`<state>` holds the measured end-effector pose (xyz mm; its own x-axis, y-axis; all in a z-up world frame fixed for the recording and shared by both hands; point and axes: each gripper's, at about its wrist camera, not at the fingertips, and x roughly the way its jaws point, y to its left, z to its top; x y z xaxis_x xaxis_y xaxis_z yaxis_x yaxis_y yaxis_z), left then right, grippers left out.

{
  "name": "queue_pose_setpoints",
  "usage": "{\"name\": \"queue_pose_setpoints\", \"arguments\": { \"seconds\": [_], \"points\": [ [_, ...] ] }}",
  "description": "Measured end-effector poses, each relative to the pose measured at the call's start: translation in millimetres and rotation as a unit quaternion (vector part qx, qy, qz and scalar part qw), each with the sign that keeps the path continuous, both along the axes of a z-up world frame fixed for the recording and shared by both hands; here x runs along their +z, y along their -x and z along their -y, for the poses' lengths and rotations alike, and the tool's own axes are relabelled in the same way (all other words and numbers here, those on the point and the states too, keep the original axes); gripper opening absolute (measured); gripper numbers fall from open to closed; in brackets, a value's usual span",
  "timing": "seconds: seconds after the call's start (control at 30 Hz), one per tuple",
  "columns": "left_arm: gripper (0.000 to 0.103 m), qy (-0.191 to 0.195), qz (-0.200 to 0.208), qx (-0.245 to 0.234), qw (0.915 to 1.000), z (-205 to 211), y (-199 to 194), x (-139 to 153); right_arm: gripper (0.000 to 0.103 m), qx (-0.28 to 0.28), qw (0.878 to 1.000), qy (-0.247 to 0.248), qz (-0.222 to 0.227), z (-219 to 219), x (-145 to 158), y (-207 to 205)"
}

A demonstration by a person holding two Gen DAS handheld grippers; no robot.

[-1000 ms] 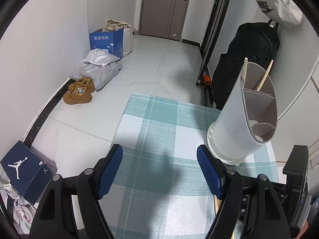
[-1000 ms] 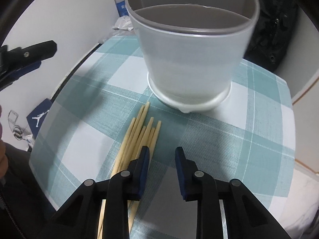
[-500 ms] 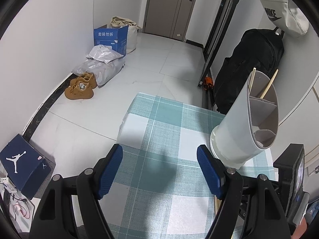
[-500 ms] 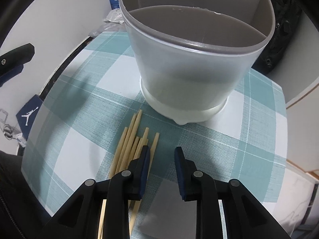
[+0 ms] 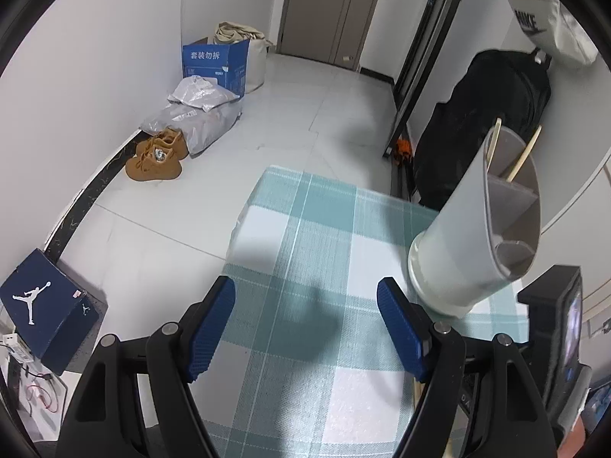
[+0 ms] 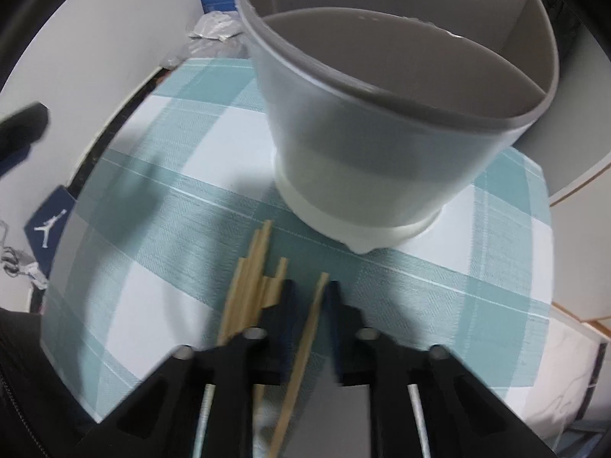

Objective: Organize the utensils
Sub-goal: 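Lower the right tool onto the chopsticks and close on one, then lift the right tool's chopstick while the left tool closes on another chopstick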

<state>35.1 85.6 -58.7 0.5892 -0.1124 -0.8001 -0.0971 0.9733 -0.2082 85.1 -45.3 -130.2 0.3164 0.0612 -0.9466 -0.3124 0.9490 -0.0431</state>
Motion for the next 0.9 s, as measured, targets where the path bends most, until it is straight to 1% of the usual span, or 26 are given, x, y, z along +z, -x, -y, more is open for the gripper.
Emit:
{"name": "queue_pose_setpoints", "arguments": {
  "seconds": [0.07, 0.17, 0.27, 0.33, 0.4, 0.5, 0.57, 0.67, 0.73, 0.77, 0.9],
  "points": [
    [0.073, 0.003, -0.009, -0.009, 0.9999, 2, -1, -3, 0.004, 0.003, 1.000, -0.007, 0.011, -1, 4, 8],
    [0.073, 0.003, -0.026, -0.033, 0.9991, 11, 1, -10, 0.003, 0.000, 0.999, -0.033, 0.039, 5, 17, 17],
    [0.073, -0.001, -0.046, -0.067, 0.9967, 24, 1, -17, 0.003, -0.011, 0.996, -0.065, 0.057, 24, 34, 23],
    [0.073, -0.001, -0.066, -0.095, 0.9932, 37, 2, -28, 0.003, -0.029, 0.992, -0.099, 0.074, 41, 48, 30],
    [0.073, 0.000, -0.096, -0.118, 0.9883, 49, 2, -42, 0.003, -0.044, 0.987, -0.130, 0.087, 55, 58, 35],
    [0.073, 0.002, -0.128, -0.140, 0.9819, 61, 4, -56, 0.003, -0.067, 0.973, -0.190, 0.116, 79, 73, 47],
    [0.073, -0.001, -0.137, -0.144, 0.9800, 66, 5, -60, 0.004, -0.085, 0.962, -0.223, 0.129, 98, 79, 52],
    [0.073, -0.011, -0.134, -0.143, 0.9805, 70, 7, -60, 0.004, -0.108, 0.949, -0.265, 0.134, 109, 79, 49],
    [0.073, -0.007, -0.136, -0.136, 0.9813, 70, 7, -59, 0.004, -0.111, 0.944, -0.273, 0.147, 118, 85, 51],
    [0.073, -0.003, -0.137, -0.133, 0.9816, 69, 7, -59, 0.004, -0.111, 0.943, -0.274, 0.150, 112, 85, 48],
    [0.073, -0.007, -0.142, -0.124, 0.9821, 71, 5, -59, 0.004, -0.116, 0.940, -0.279, 0.157, 125, 90, 48]
  ]
}}
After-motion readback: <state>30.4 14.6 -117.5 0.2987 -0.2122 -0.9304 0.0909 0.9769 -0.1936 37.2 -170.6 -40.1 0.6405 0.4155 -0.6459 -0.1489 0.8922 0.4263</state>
